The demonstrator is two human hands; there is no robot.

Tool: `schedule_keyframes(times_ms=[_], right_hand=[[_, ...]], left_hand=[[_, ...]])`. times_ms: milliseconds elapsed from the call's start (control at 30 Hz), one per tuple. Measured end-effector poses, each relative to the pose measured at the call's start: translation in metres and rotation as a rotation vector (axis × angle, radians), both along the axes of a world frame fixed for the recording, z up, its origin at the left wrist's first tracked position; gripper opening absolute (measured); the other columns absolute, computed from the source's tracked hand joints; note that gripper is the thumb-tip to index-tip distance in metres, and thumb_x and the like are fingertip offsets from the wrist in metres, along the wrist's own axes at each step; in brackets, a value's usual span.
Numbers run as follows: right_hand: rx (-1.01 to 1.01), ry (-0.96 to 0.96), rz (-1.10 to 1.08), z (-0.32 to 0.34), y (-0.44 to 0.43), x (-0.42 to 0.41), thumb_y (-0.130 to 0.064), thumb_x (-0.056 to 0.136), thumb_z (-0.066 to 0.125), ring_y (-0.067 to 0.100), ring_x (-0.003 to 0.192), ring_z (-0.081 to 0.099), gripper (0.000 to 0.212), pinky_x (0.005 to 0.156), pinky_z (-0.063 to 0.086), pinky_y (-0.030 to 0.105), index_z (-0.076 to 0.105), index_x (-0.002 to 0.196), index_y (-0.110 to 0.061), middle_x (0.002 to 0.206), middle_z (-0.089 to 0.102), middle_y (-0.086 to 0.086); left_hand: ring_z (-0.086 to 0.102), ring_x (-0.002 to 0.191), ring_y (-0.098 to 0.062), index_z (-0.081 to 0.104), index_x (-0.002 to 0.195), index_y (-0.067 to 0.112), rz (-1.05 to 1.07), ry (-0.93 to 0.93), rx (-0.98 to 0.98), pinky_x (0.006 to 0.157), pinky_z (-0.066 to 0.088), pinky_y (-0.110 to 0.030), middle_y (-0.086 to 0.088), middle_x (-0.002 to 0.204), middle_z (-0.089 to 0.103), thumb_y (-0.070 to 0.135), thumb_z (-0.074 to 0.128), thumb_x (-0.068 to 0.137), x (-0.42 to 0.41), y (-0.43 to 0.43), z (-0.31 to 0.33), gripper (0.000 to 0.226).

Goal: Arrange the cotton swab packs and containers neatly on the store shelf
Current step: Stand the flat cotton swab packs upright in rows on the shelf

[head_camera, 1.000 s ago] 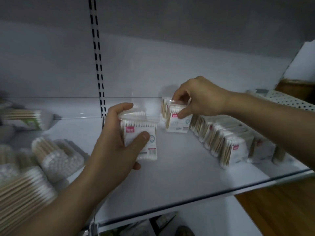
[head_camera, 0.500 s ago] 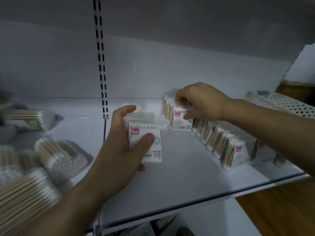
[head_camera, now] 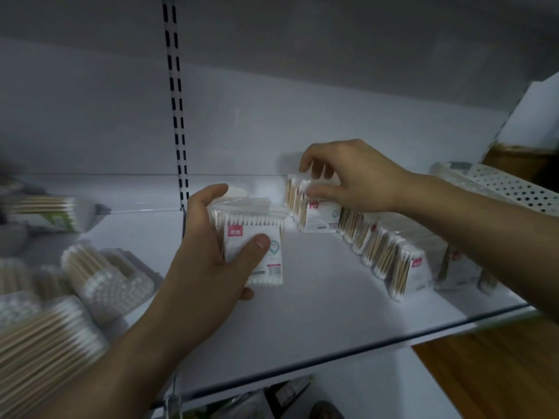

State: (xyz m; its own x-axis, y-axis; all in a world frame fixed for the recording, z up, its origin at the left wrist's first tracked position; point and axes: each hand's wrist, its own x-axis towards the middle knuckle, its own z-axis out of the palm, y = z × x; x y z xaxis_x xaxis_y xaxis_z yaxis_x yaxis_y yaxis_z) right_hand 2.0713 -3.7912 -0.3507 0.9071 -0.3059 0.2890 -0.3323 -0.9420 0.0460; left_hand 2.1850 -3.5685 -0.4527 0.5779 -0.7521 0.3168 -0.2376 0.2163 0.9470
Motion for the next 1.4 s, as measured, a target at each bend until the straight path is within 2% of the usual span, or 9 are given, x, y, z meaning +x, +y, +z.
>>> schedule_keyframes(times_ms=[67,133,333,500,667,833,967,1333,1400], right_hand=[[0.501,-0.157,0.074,0.005,0.029,-0.006,-0.05,0.085,0.074,0.019,0.086,0.071,0.039,0.082,0.059,0.041,0.066,0.109,-0.022,0.095,0.073,-0.003],[0.843,-0.127,0.126,0.003,0.053,-0.01,-0.047,0.077,0.072,0.024,0.084,0.074,0.044,0.078,0.059,0.041,0.066,0.108,-0.015,0.093,0.073,0.002],[0.982,-0.07,0.172,-0.006,0.058,-0.013,-0.008,0.077,0.084,0.023,0.075,0.066,0.038,0.074,0.059,0.037,0.064,0.109,-0.012,0.088,0.068,0.014],[0.648,-0.06,0.083,0.024,0.022,-0.027,-0.016,0.081,0.082,0.023,0.092,0.072,0.025,0.087,0.06,0.038,0.074,0.105,-0.017,0.102,0.075,0.003],[0.176,0.096,-0.076,0.016,-0.009,-0.026,-0.03,0.079,0.085,0.011,0.089,0.066,0.029,0.088,0.054,0.04,0.071,0.104,-0.026,0.097,0.071,-0.011],[0.027,0.138,-0.121,-0.006,-0.015,-0.018,-0.042,0.077,0.084,0.015,0.096,0.056,0.039,0.09,0.047,0.042,0.07,0.111,-0.028,0.099,0.065,-0.013],[-0.06,0.141,-0.112,-0.01,-0.013,-0.014,-0.041,0.075,0.083,0.017,0.094,0.052,0.049,0.08,0.036,0.036,0.057,0.116,-0.031,0.096,0.06,-0.011],[-0.323,0.19,-0.154,-0.011,-0.004,-0.01,-0.043,0.074,0.083,0.02,0.09,0.051,0.043,0.077,0.034,0.037,0.055,0.1,-0.023,0.095,0.062,-0.004],[-0.312,0.212,-0.174,-0.01,-0.003,-0.012,-0.047,0.075,0.083,0.02,0.094,0.052,0.047,0.081,0.038,0.038,0.056,0.106,-0.024,0.101,0.062,-0.004]], left_hand=[[0.076,0.078,-0.014,0.033,0.134,0.041,0.024,0.0,-0.02,0.05,0.06,-0.032,0.02,0.094,0.073,0.016,0.073,0.089,-0.002,0.0,0.003,0.066],[0.075,0.077,-0.014,0.032,0.135,0.041,0.039,0.002,-0.035,0.049,0.059,-0.031,0.02,0.091,0.073,0.02,0.077,0.085,-0.005,0.0,0.006,0.071],[0.072,0.082,-0.008,0.034,0.143,0.031,0.054,-0.076,-0.021,0.046,0.055,-0.023,0.009,0.104,0.068,0.034,0.084,0.061,-0.012,-0.002,0.01,0.096],[0.07,0.081,-0.004,0.034,0.133,0.041,0.099,-0.104,0.023,0.052,0.059,-0.026,0.012,0.104,0.063,0.017,0.081,0.083,-0.009,-0.005,0.004,0.072],[0.071,0.076,-0.012,0.031,0.132,0.04,0.088,-0.138,0.106,0.053,0.061,-0.046,0.005,0.1,0.063,-0.005,0.062,0.094,-0.001,-0.007,-0.002,0.066],[0.071,0.08,-0.008,0.031,0.132,0.043,0.073,-0.147,0.133,0.056,0.062,-0.047,0.012,0.105,0.062,-0.006,0.06,0.094,-0.001,-0.007,-0.004,0.068],[0.071,0.082,-0.003,0.031,0.131,0.047,0.064,-0.152,0.147,0.057,0.063,-0.043,0.014,0.111,0.062,-0.004,0.06,0.094,-0.003,-0.005,-0.004,0.069],[0.07,0.084,-0.014,0.028,0.137,0.04,0.04,-0.098,0.116,0.055,0.062,-0.041,0.009,0.097,0.065,-0.013,0.059,0.092,-0.004,-0.003,0.002,0.076],[0.071,0.084,-0.007,0.024,0.146,0.039,0.033,-0.092,0.114,0.055,0.062,-0.03,0.013,0.1,0.066,-0.011,0.061,0.092,-0.004,-0.003,0.002,0.082]])
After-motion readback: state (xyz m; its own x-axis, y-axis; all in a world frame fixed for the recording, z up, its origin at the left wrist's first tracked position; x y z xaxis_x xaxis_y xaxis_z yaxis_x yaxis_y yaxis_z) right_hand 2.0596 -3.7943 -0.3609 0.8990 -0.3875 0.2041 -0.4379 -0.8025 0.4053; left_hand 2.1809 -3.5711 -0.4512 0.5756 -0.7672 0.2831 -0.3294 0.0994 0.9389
